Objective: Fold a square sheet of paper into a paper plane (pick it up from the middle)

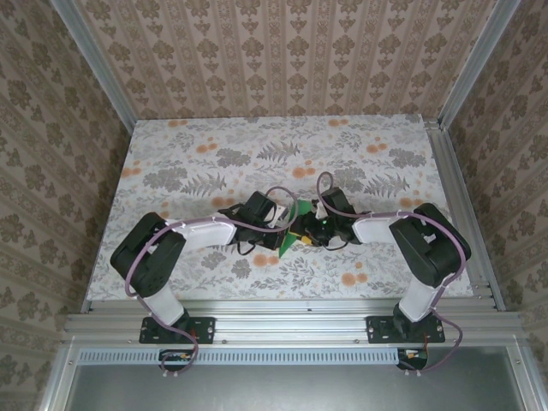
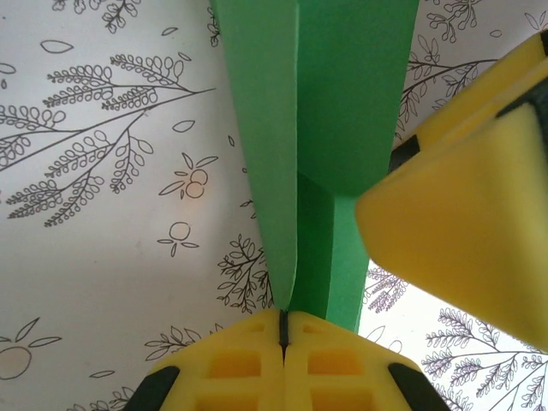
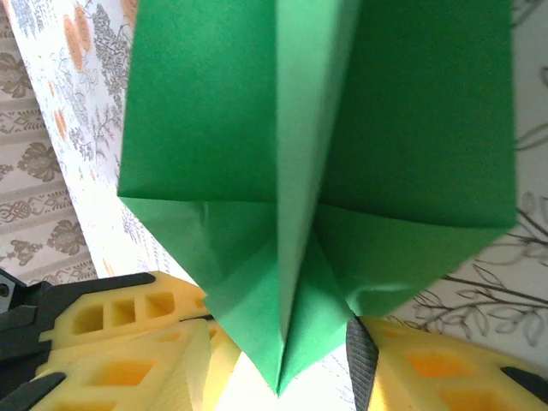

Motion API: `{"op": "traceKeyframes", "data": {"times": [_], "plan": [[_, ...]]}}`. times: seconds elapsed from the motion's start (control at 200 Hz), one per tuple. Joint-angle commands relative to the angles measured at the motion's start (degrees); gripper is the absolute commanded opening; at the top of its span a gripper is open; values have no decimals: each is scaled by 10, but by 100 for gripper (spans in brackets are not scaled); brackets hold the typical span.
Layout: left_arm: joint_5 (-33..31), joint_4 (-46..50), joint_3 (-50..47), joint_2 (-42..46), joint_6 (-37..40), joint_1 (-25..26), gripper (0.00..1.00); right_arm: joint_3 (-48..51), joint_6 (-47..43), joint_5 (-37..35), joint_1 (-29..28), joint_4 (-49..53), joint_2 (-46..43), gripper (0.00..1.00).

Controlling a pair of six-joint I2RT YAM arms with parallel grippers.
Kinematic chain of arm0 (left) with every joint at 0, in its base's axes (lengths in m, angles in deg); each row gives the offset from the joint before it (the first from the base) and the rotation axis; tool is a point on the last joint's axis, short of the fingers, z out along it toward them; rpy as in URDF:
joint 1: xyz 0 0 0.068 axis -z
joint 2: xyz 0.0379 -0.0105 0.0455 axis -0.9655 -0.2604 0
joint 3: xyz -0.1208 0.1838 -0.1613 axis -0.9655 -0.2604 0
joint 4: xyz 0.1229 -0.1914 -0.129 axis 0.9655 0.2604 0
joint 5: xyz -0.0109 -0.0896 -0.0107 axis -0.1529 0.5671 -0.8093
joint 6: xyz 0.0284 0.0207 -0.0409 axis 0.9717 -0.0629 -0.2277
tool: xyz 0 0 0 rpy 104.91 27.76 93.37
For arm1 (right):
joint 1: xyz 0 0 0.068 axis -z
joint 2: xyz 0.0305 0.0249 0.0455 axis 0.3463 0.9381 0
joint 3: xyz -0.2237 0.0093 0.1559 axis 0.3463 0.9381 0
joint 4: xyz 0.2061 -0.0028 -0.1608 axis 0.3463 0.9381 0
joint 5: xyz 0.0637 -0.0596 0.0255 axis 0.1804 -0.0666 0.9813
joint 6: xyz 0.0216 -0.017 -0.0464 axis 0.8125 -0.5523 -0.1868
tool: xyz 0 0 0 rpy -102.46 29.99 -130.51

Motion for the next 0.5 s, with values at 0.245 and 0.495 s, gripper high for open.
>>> {"op": "traceKeyframes", "data": {"times": [0.245, 0.495], "plan": [[36, -25, -20, 23, -24, -15, 2, -25, 22, 8, -17, -20, 27, 47], [58, -41, -32, 33, -39, -28, 2, -26, 16, 1, -22, -9, 31, 46]]}}
